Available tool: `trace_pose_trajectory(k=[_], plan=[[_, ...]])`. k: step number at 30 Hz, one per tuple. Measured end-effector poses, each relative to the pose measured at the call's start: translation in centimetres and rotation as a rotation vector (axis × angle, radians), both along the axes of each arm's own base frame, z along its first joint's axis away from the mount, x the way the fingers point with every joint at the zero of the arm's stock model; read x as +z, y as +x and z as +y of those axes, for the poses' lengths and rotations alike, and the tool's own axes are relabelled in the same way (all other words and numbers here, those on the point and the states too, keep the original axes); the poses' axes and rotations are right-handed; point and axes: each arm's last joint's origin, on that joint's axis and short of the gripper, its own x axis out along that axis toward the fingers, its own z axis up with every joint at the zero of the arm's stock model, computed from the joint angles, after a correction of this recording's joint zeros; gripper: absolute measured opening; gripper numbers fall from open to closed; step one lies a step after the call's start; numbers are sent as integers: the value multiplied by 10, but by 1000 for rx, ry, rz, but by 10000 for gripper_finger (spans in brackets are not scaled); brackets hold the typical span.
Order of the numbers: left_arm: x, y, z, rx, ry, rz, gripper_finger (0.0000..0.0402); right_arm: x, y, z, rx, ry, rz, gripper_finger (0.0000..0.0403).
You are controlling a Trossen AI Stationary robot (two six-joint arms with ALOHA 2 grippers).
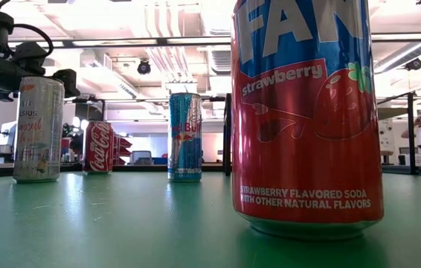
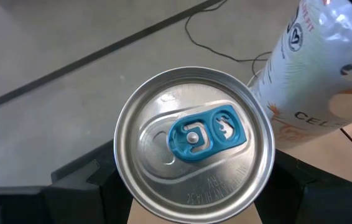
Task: Place canned beverage on shelf
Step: Put the top blue soda can on the shelf
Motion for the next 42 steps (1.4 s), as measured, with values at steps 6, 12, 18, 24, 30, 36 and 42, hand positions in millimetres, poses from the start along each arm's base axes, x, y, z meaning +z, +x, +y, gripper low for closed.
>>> trace_pose_trajectory(k=[6,12,18,24,30,36,42], plan=[[0,0,0,0,0,0,293,-3,2,-3,-5,-1,8,242],[0,0,0,0,0,0,293,-1,0,-1,3,5,1,249],[0,0,0,0,0,0,293,0,-1,0,11,18,-2,273],[0,0,0,0,0,0,293,-1,0,0,16,31,-5,281],[0,0,0,0,0,0,293,-1,0,0,19,38,-8,271],[0,0,0,0,0,0,293,-1,0,2,34,52,-1,277],[0,0,0,0,0,0,293,0,0,11,49,75,19,299]])
